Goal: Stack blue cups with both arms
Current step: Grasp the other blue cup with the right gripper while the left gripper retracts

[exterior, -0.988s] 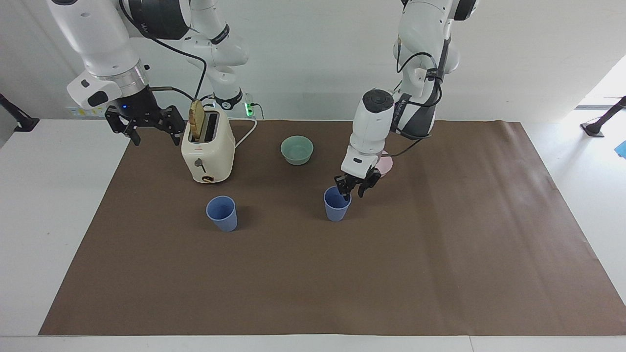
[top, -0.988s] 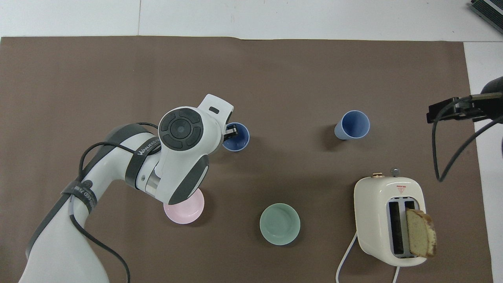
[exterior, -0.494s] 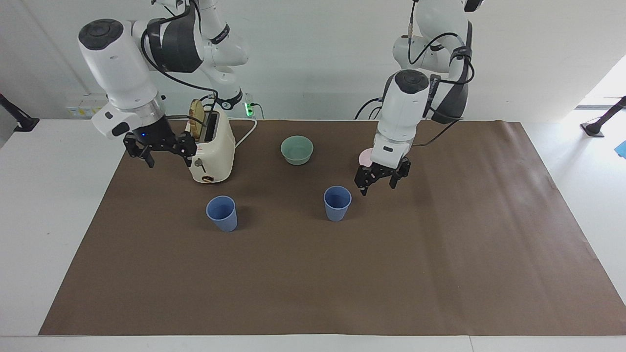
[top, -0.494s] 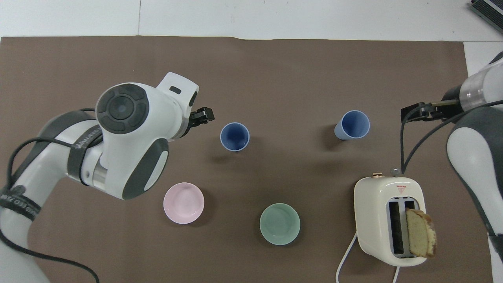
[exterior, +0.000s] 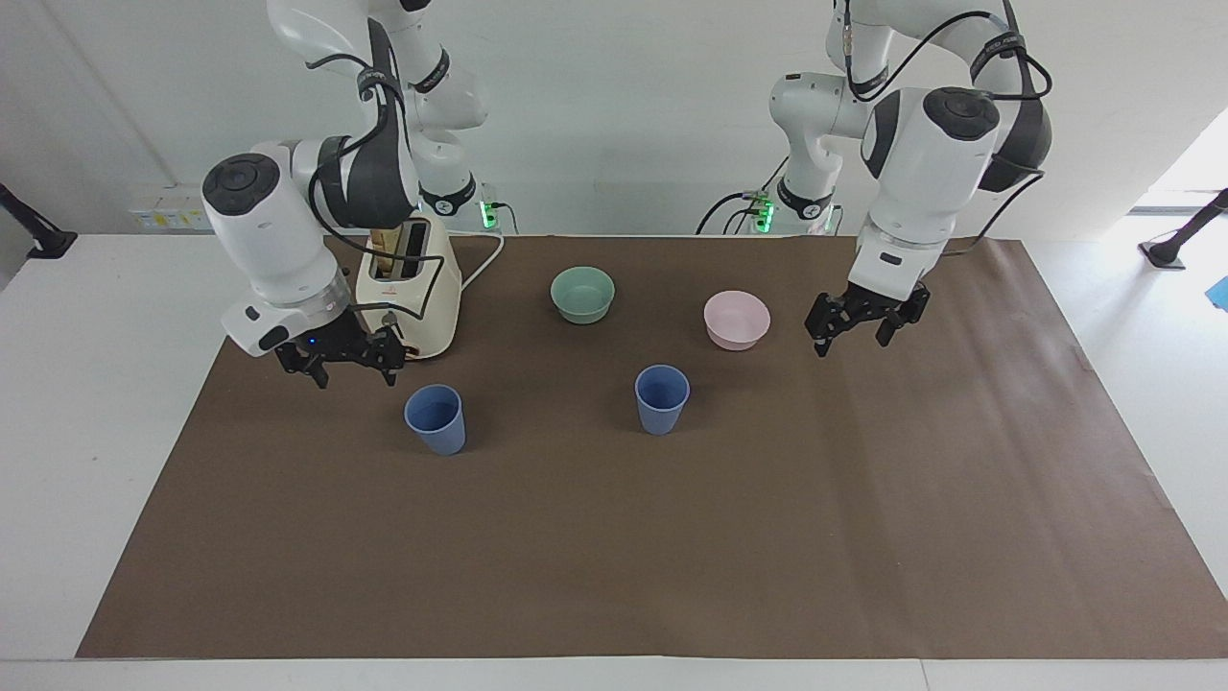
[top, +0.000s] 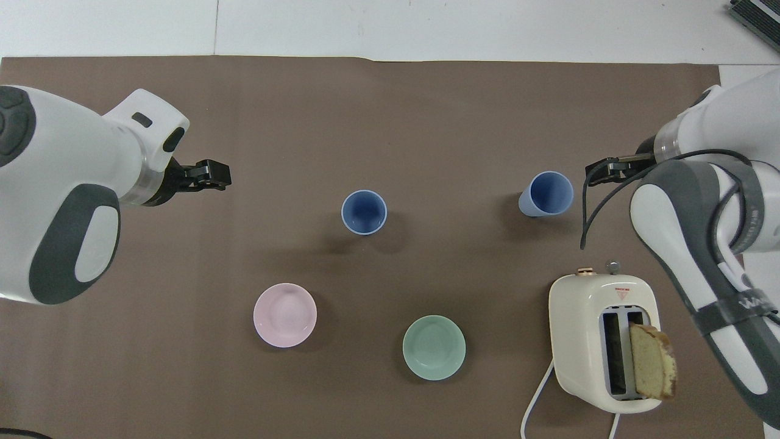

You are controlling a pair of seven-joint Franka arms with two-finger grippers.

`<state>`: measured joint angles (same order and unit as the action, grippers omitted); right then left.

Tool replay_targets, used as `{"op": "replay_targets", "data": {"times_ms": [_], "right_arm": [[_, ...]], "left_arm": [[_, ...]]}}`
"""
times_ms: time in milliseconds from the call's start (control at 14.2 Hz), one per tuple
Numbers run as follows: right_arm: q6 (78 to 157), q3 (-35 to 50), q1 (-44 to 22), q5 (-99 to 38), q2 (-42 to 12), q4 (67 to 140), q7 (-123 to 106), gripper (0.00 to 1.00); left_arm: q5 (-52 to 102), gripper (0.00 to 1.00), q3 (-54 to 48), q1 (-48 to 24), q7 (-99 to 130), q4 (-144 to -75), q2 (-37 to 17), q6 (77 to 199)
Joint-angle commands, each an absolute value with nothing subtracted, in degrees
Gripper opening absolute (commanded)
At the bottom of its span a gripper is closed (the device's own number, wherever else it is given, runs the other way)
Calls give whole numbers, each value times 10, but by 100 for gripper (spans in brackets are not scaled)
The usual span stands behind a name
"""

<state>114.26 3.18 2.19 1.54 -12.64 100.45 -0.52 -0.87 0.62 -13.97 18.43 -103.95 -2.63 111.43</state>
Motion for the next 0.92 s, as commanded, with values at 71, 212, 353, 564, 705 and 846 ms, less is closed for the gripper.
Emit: {"op": "replay_targets", "data": {"times_ms": [71, 212, 353, 564, 705, 846], "right_arm": [[1165, 36, 17, 13, -141, 1019, -18, 100], [1166, 36, 15, 13, -144, 1035, -18, 100], [1179, 36, 8, 13, -143, 1049, -16, 100], [1186, 36, 5, 13, -152, 1048, -18, 100], [1208, 36, 4, 13, -165, 1049, -20, 100], [1215, 36, 3, 13, -176, 1049, -18, 100]], "left_arm": [[9, 100, 1, -79, 40, -1046, -2, 1062], [9, 100, 2, -53, -36, -1027, 8, 1023], [7, 100, 2, -45, -55, -985, 9, 975], [1, 100, 2, -45, -55, -918, 18, 904], [2, 100, 4, -45, -56, -904, 25, 885], [4, 100, 2, -45, -50, -912, 39, 886]]}}
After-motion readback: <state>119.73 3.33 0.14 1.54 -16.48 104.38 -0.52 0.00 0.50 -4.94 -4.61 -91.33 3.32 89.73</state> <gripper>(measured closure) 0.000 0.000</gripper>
